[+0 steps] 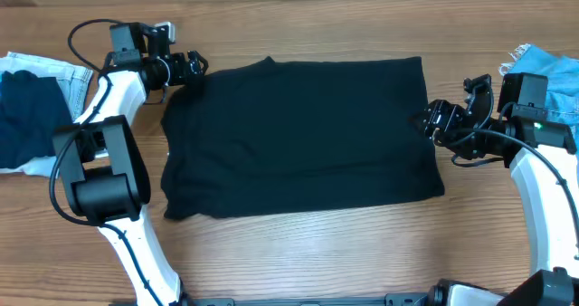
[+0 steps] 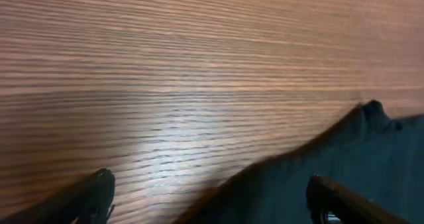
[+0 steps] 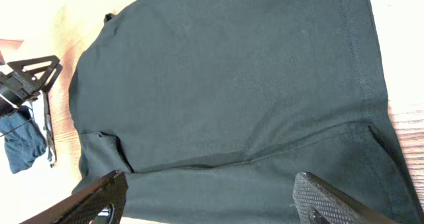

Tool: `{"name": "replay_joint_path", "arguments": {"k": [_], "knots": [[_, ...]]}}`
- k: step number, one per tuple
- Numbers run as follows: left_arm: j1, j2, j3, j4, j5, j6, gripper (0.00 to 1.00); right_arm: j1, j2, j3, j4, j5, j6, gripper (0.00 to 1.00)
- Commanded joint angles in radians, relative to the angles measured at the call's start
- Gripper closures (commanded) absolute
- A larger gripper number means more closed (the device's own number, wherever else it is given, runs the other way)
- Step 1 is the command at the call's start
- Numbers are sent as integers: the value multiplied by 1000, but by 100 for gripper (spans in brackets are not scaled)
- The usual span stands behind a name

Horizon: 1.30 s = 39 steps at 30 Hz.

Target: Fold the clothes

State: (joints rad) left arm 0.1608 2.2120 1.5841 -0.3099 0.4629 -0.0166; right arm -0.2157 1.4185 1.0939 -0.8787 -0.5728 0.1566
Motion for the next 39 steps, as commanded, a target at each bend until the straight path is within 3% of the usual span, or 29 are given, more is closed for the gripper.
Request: {"name": "replay_joint_path", "arguments": {"k": [1,11,19,23,31,33,34,35,36,37,39], "knots": [[-28,5,20,-23,1,121,7,-2,-2,20,2,-5,-5,18],[-83,6,19,-252,-79,288,22,-2,-2,20,3,-5,0,23],[-71,4,26,-209,-131,214,59,-2,-2,20,2,-5,0,24],[-69,4,78,-222,-134,211,60,-2,-2,20,3,-4,-1,24],[-71,2,175,-392,-134,212,66,-2,-2,20,3,-4,-1,24],[-71,2,174,-399,-134,222,60,-2,-2,20,9,-1,-1,24],[-72,2,172,-389,-145,234,50,-2,-2,20,11,6,-1,24],[-71,2,172,-368,-181,234,32,-2,-2,20,11,15,-1,25],[-72,2,172,-353,-195,235,19,-2,-2,20,8,19,-1,25],[-72,3,172,-341,-197,242,13,-2,-2,20,5,21,-1,25],[-71,11,172,-325,-193,243,10,-2,-2,20,-6,21,-1,25]]}}
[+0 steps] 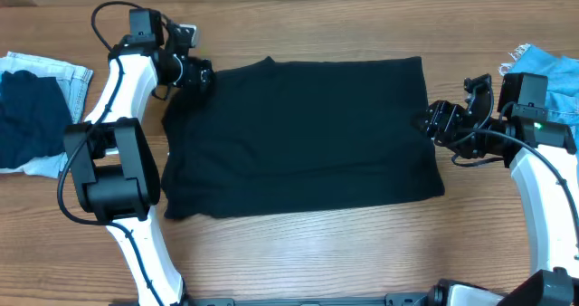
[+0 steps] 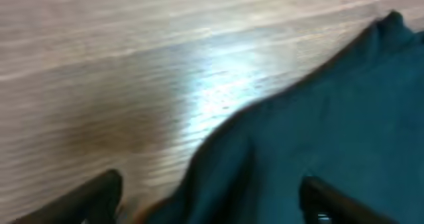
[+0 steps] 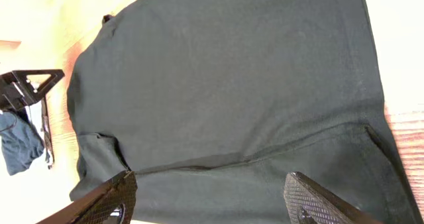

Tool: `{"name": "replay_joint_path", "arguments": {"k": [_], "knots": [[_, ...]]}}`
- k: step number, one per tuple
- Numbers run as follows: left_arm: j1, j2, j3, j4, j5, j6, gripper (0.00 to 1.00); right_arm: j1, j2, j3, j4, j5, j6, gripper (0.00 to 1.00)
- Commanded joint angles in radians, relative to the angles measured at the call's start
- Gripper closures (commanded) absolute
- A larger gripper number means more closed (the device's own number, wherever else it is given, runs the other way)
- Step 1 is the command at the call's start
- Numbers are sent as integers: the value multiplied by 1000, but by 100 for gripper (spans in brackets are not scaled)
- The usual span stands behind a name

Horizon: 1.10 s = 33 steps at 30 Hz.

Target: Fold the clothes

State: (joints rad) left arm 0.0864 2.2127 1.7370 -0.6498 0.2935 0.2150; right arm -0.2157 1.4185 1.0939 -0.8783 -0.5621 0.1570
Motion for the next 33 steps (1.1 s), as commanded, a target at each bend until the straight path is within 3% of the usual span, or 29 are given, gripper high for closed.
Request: {"name": "replay_joint_path", "arguments": {"k": [1,8,16,22,27,30,33], "knots": [[3,16,19,14,-9,29,10,-2,-2,20,-9,11,-2,25],[3,71,19,12,13,76,17,-2,-2,20,-18,11,-1,25],[2,73,19,6,48,79,34,-2,-2,20,-26,10,0,29],[-14,73,19,-51,46,85,62,-2,-3,20,-26,10,-1,30],[-14,72,19,-61,36,85,76,-2,-3,20,-26,10,0,30],[-14,72,19,-61,35,84,96,-2,-3,20,-26,10,-1,30],[-14,68,19,-64,13,47,96,-2,-3,20,-25,10,-1,30]]}}
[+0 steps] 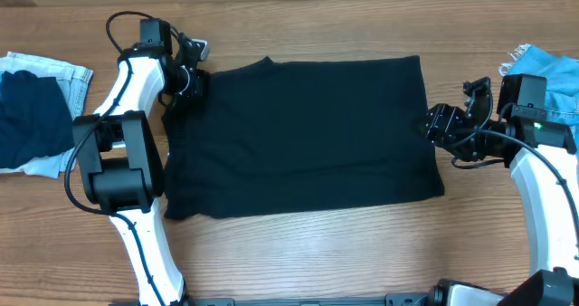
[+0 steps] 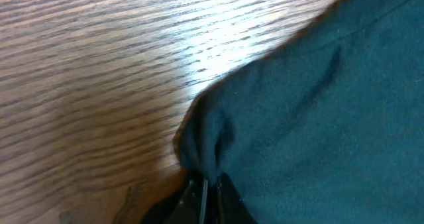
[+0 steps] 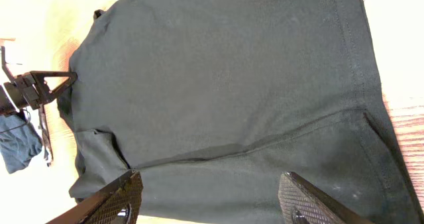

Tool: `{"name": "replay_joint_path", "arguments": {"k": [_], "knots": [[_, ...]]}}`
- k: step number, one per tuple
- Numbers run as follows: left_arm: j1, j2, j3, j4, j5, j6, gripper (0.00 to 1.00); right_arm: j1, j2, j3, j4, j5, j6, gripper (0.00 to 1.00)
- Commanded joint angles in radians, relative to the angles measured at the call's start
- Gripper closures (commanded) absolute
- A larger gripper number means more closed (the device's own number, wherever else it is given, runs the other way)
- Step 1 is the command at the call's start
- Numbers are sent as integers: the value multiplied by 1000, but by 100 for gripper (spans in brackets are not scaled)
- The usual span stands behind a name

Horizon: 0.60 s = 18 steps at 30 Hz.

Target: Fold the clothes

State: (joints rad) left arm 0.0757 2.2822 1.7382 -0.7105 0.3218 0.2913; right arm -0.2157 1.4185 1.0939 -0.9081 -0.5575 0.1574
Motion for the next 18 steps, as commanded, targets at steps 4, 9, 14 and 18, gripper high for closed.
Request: {"name": "replay_joint_path", "arguments": {"k": [4,9,14,18], "knots": [[-3,-23,27,-55,-18,-71,96,-2,-3,20,5,6,-1,30],[-14,-82,27,-148,-15,-126,96,-2,-3,20,5,6,-1,30],[-55,-131,27,-277,-19,-135,96,-2,-3,20,6,6,-2,30],[-109,-134,27,-351,-55,-159,96,-2,-3,20,5,6,-2,31]]}}
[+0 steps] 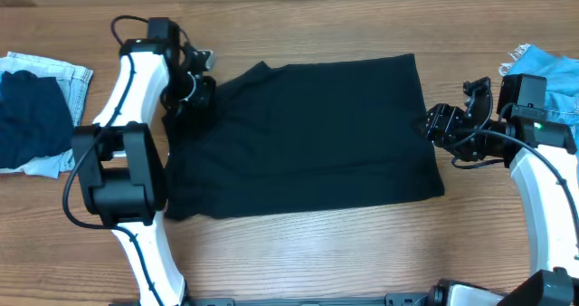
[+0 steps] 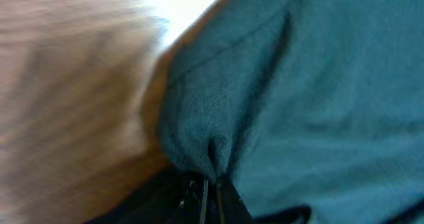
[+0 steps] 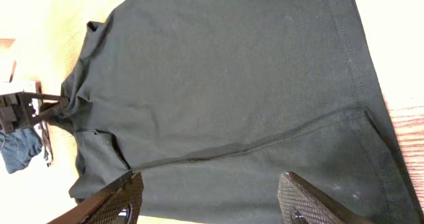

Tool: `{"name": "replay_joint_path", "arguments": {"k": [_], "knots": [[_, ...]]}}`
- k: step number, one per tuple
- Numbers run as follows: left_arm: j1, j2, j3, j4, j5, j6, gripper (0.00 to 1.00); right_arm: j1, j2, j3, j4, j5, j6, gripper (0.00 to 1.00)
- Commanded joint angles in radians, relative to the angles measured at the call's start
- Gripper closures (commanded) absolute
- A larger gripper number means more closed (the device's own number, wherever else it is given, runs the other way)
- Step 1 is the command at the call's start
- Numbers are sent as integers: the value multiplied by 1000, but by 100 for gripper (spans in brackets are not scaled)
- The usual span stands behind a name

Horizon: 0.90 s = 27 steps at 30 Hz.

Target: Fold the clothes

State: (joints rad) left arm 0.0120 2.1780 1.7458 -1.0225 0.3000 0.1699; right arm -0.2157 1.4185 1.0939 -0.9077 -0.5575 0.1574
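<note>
A dark, nearly black shirt (image 1: 308,134) lies spread flat across the middle of the table, also filling the right wrist view (image 3: 225,85). My left gripper (image 1: 197,93) is shut on the shirt's far left corner, and the pinched fold of cloth (image 2: 199,134) bunches above its closed fingertips (image 2: 209,187). That corner is drawn inward and puckered. My right gripper (image 1: 432,123) hovers at the shirt's right edge, open, with both fingers (image 3: 109,201) wide apart over the cloth and nothing between them.
A pile of folded blue and pale clothes (image 1: 36,111) lies at the table's left edge. A light blue garment (image 1: 547,75) sits at the far right behind the right arm. Bare wood (image 1: 298,252) runs along the table's front.
My left gripper, shut on the shirt's far left corner, has moved down and right, dragging that corner inward and puckering the cloth. The right gripper has stayed in place.
At first my left gripper was open beside the shirt's far left corner, over bare wood. Then it was open over the cloth edge. Later it was shut on the corner, and now that corner is pulled inward. The right gripper stayed open at the right edge throughout.
</note>
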Motion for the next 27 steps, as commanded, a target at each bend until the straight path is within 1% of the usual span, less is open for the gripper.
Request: {"name": "replay_joint_path", "arguments": {"k": [1,7,8,9,10,11,12,17,19,21,23,25,26,27], "knots": [[-60,-30,19,-59,-51,-47,96,-2,-3,20,4,6,-2,31],[-127,-30,19,-209,-157,-146,96,-2,-3,20,5,6,-2,31],[-130,-30,19,-220,-167,-152,89,-2,-3,20,6,6,-2,31],[-130,-30,19,-222,-187,-155,78,-2,-3,20,7,6,-2,31],[-128,-30,19,-222,-197,-155,76,-2,-3,20,8,6,-2,31],[-124,-30,19,-222,-200,-155,67,-2,-3,20,8,6,-2,31],[-119,-30,19,-222,-198,-156,64,-2,-3,20,8,6,-2,31],[-115,-30,37,-245,-196,-171,64,-2,-3,20,13,6,-2,31],[-115,-30,81,-228,-181,-171,62,-2,-3,20,17,6,-2,31],[-115,-30,136,-196,-169,-171,57,-2,-3,20,16,6,-2,31],[-115,-30,178,-150,-169,-182,48,-2,-3,20,16,6,-2,31],[-115,-30,195,-65,-169,-247,39,-2,-3,20,16,6,-2,31],[-115,-28,194,-29,-169,-265,36,-2,-3,20,16,6,-2,31],[-115,-18,193,9,-168,-265,35,-2,-3,20,16,6,-2,31]]}}
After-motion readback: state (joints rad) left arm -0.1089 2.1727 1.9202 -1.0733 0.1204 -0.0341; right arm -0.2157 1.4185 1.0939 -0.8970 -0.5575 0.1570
